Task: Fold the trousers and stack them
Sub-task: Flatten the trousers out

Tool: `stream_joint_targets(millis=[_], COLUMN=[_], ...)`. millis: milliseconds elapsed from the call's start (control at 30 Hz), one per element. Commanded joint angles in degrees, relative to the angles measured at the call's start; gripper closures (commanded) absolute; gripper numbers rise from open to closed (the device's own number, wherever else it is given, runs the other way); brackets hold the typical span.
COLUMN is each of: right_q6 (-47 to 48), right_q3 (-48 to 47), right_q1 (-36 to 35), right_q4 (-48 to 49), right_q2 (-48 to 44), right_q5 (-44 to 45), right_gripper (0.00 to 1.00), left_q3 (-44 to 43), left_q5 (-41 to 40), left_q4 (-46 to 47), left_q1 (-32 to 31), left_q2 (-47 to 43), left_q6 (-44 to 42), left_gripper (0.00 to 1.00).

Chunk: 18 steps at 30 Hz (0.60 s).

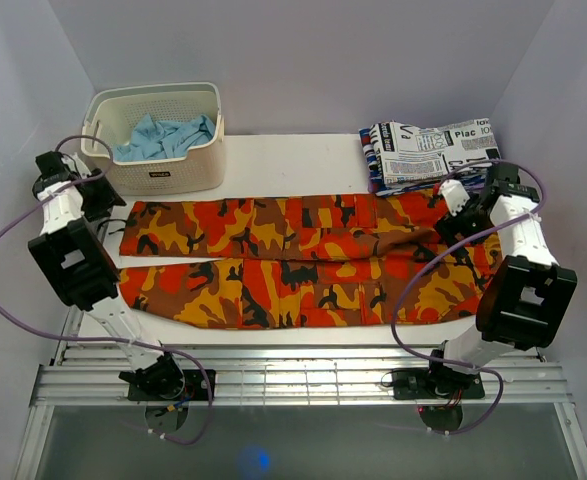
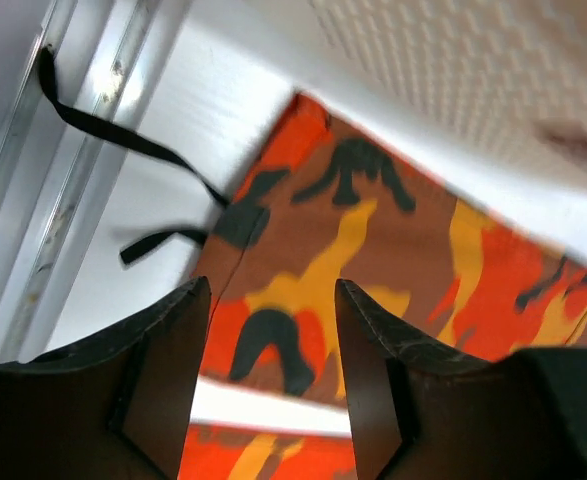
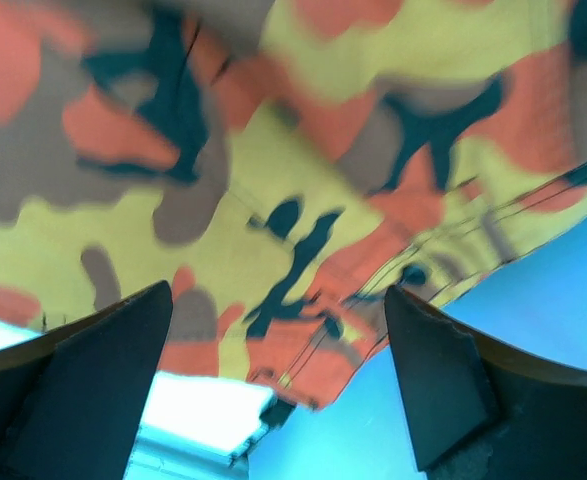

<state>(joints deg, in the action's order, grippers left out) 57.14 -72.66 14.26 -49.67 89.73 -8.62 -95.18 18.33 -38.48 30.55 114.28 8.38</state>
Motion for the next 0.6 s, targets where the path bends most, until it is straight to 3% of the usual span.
stream_joint_targets(millis=[0, 133, 233, 400, 567], right_q6=[6.8, 10.7, 12.6, 12.5, 10.6], right_q3=[3.0, 8.7, 12.9, 17.6, 13.4], right_q1=[1.2, 2.7, 2.9, 3.6, 3.6], right_q4=[-4.3, -8.4, -8.4, -6.4, -10.5], right_q2=[-4.5, -6.1, -6.3, -4.9, -1.1], right_q5=[4.7, 7.3, 11.1, 10.4, 5.9], right_gripper=[0.15, 0.2, 0.2, 0.19, 0.18], left_q3=[6.1, 15.9, 23.3, 28.5, 33.2], left_q5=[7.0, 7.6, 1.4, 2.4, 6.3], left_q4=[-7.5, -17.1, -17.2, -16.6, -17.9], left_q1=[0.3, 0.9, 2.0, 12.1, 18.8], left_q2=[-11.1, -17.1, -19.4, -26.1, -26.9], left_q6=[-22.0, -36.6, -37.8, -39.6, -50.4], left_gripper=[0.36, 0.34, 0.38, 0.34, 0.32])
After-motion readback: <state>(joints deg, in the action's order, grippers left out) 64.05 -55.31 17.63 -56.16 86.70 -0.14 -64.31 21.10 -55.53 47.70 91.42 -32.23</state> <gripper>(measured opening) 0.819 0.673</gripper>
